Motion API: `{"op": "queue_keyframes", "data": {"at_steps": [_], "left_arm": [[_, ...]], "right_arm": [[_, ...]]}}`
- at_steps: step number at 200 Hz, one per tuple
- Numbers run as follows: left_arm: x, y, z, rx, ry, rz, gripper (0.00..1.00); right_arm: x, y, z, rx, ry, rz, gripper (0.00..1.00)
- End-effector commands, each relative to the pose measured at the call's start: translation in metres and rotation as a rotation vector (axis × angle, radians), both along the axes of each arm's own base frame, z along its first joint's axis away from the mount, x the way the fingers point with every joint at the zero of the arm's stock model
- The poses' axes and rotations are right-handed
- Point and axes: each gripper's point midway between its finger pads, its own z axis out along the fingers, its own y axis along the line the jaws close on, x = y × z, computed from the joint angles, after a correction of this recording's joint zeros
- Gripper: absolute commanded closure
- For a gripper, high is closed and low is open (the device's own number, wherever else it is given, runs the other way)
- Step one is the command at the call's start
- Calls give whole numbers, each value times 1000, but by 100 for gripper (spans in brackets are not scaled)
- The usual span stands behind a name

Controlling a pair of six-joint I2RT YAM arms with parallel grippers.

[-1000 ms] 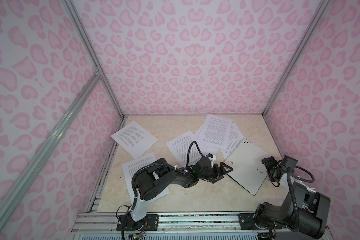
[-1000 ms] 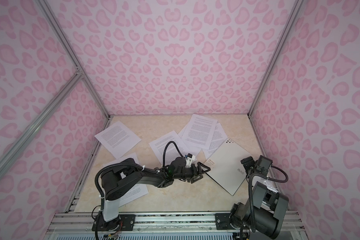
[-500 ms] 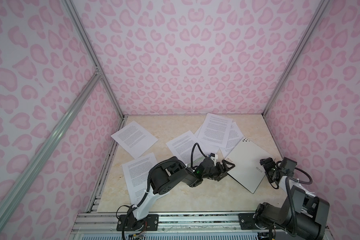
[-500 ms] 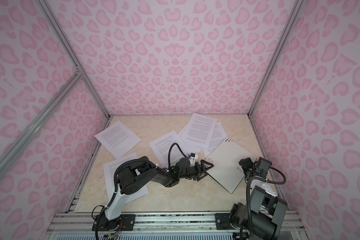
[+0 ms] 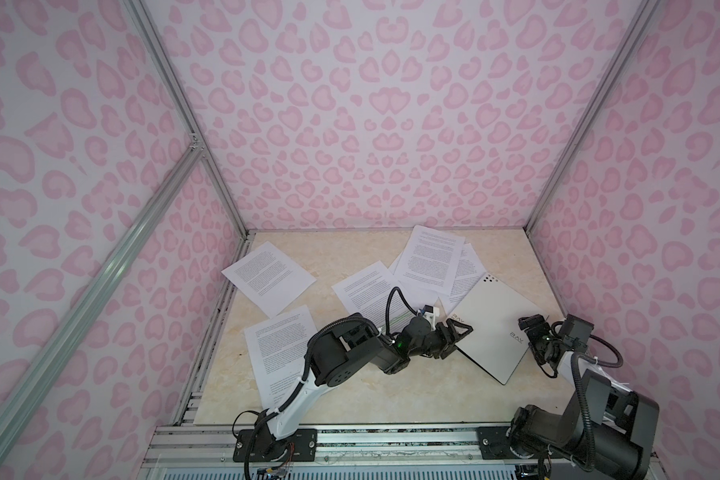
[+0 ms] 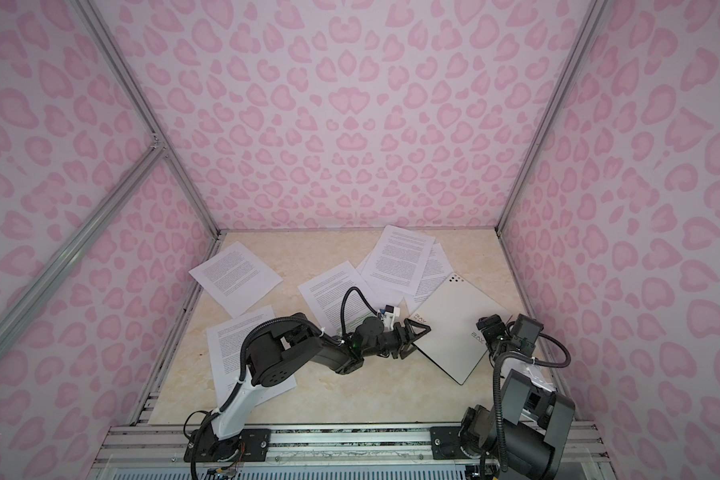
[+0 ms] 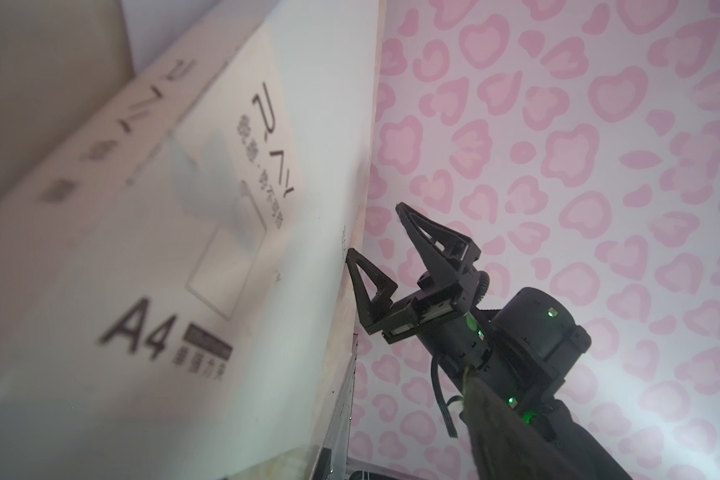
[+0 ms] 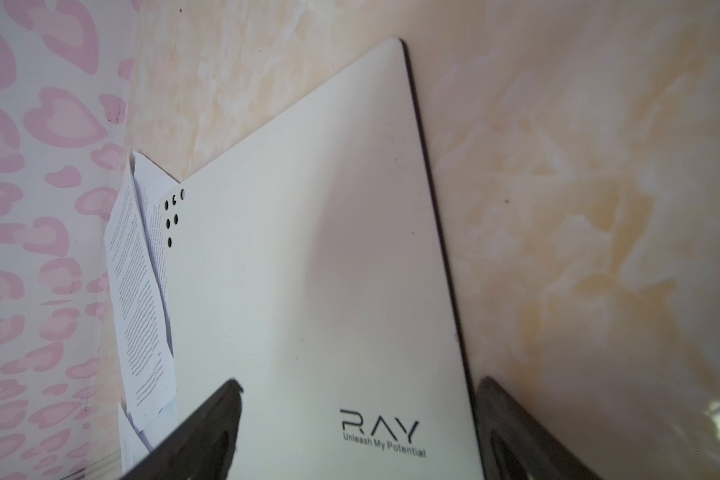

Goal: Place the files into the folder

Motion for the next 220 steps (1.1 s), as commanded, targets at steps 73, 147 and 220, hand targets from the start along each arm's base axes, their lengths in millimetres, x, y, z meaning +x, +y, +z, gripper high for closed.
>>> {"op": "queue_keyframes", "data": {"at_steps": [73,147,220], "left_arm": [[15,20,74,-175,4,113,96],[24,24,105,-281,12,146,96],[30,32,98,-289,20,157,97]], "right_arm": [[-5,18,75,-115,-146,124,2],[-9,36,72,-54,-162,161,2],[5,48,78,77,-258,177,4]]}}
